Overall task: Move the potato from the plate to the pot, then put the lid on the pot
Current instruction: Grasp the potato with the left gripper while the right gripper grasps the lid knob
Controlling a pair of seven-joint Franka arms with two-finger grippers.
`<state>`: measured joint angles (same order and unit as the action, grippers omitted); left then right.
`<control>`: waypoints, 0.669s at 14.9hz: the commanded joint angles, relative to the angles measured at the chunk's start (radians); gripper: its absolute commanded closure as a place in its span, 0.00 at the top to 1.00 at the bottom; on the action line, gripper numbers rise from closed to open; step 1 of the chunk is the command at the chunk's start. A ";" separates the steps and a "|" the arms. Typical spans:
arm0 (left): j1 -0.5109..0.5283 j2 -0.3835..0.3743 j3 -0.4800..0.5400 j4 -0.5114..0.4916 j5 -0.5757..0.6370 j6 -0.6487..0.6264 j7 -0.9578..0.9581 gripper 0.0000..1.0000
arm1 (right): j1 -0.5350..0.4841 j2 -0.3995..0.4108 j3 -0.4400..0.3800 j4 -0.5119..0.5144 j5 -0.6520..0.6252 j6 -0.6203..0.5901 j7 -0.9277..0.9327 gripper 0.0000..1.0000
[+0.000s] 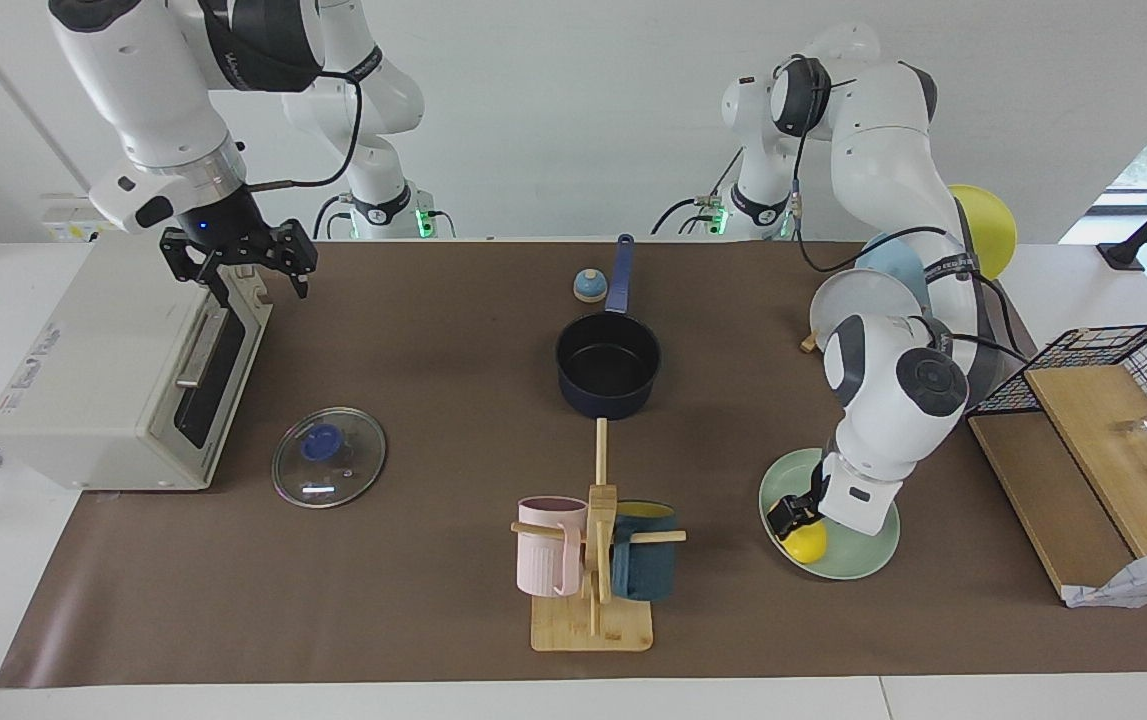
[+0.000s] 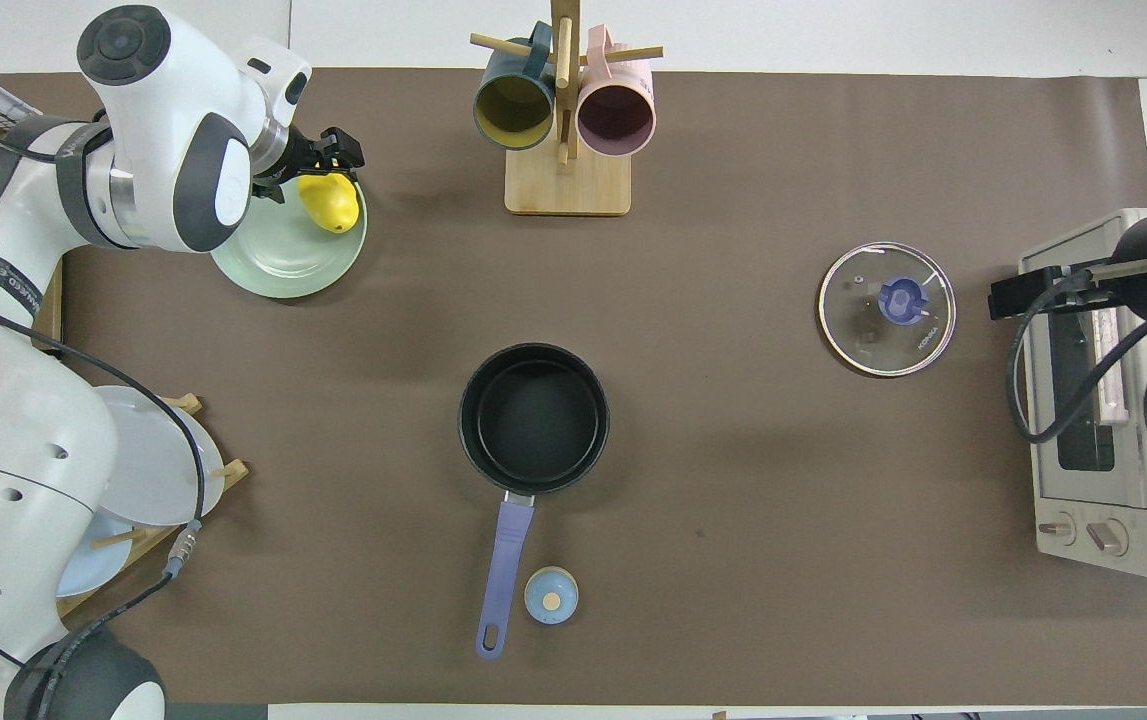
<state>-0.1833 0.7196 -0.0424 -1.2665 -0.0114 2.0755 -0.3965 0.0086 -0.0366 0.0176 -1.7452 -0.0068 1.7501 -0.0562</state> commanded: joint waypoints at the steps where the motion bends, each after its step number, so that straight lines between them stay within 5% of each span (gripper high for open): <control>1: -0.010 -0.022 0.013 -0.068 0.024 0.064 -0.015 1.00 | 0.013 0.038 0.002 -0.062 0.007 0.113 -0.020 1.00; 5: -0.007 -0.023 0.013 -0.076 0.028 0.069 -0.012 0.97 | 0.022 0.139 0.002 -0.066 0.005 0.218 -0.025 1.00; 7: -0.002 -0.023 0.013 -0.073 0.030 0.064 -0.008 0.85 | 0.011 0.176 0.002 -0.068 0.005 0.259 -0.095 1.00; 10: -0.001 -0.023 0.012 -0.073 0.030 0.066 -0.004 0.53 | 0.014 0.192 0.002 -0.152 0.005 0.389 -0.097 1.00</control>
<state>-0.1814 0.7172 -0.0363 -1.3071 -0.0050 2.1238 -0.3962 0.0319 0.1654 0.0135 -1.8316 -0.0068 2.0599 -0.1286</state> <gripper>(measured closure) 0.370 0.000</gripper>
